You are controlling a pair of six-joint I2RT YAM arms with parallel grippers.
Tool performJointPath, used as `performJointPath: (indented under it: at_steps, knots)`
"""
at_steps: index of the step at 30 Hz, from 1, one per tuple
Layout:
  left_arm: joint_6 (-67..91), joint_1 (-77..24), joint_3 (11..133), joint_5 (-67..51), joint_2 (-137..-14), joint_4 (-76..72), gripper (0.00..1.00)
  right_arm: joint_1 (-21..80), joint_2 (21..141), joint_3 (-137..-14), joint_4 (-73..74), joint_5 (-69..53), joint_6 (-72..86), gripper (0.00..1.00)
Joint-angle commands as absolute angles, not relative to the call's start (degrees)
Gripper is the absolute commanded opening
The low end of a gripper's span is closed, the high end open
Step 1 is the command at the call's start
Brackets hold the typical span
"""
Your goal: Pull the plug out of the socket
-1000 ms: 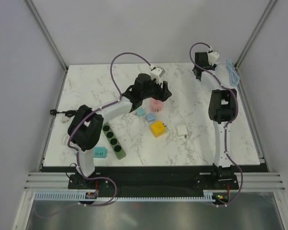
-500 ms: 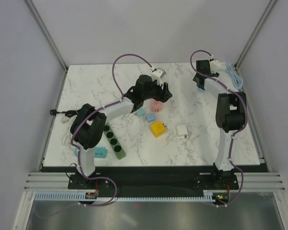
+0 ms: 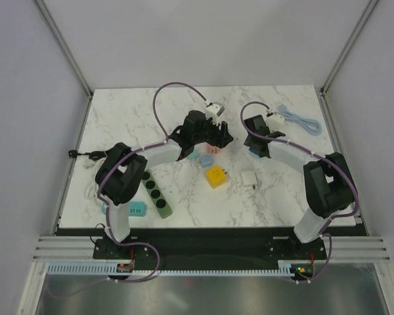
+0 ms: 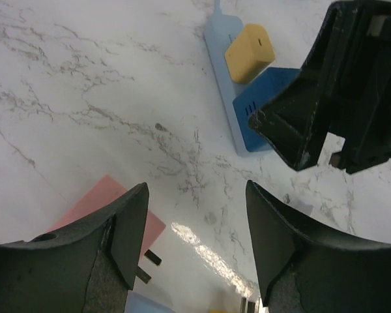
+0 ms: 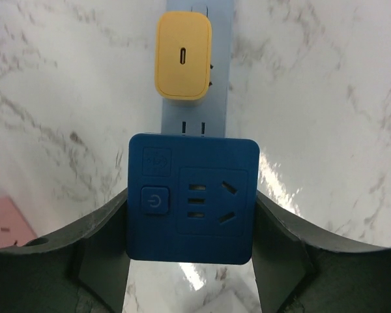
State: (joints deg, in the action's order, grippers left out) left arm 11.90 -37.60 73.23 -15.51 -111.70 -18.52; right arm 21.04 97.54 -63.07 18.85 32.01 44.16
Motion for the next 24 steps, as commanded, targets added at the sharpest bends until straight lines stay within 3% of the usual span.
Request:
performJointPath:
  at_steps: [1, 5, 6, 8, 9, 12, 20, 24]
  knots:
    - [11.43, -37.35, 71.55, -15.13, -106.88, -23.91, 0.68, 24.61, 93.87, -60.47, 16.53, 30.51, 51.41, 0.14]
    - [10.99, -37.18, 70.67, -13.98, -106.61, -24.17, 0.68, 25.75, 94.83, -60.99, 15.82, 28.57, 50.28, 0.35]
    - [11.33, -37.00, 70.66, -14.15, -106.70, -24.17, 0.69, 25.75, 95.01, -61.43, 15.91, 28.22, 49.58, 0.48]
    - [12.82, -36.74, 70.58, -16.25, -106.96, -25.39, 0.70, 25.75, 94.14, -61.52, 16.00, 28.12, 47.12, 0.63]
    - [13.09, -36.74, 70.58, -16.96, -107.14, -25.75, 0.70, 25.75, 93.35, -60.74, 15.82, 28.73, 46.41, 0.79]
    - [14.15, -36.74, 71.45, -18.81, -108.45, -26.02, 0.71, 25.75, 90.45, -58.98, 14.07, 29.80, 42.37, 0.98]
    - [18.01, -37.18, 74.18, -18.19, -112.41, -26.63, 0.73, 22.78, 84.38, -58.44, 6.42, 28.22, 37.26, 0.98]
    - [17.67, -38.49, 78.39, -15.39, -113.03, -20.06, 0.83, 16.54, 86.13, -60.02, -2.19, 22.69, 37.61, 0.98]
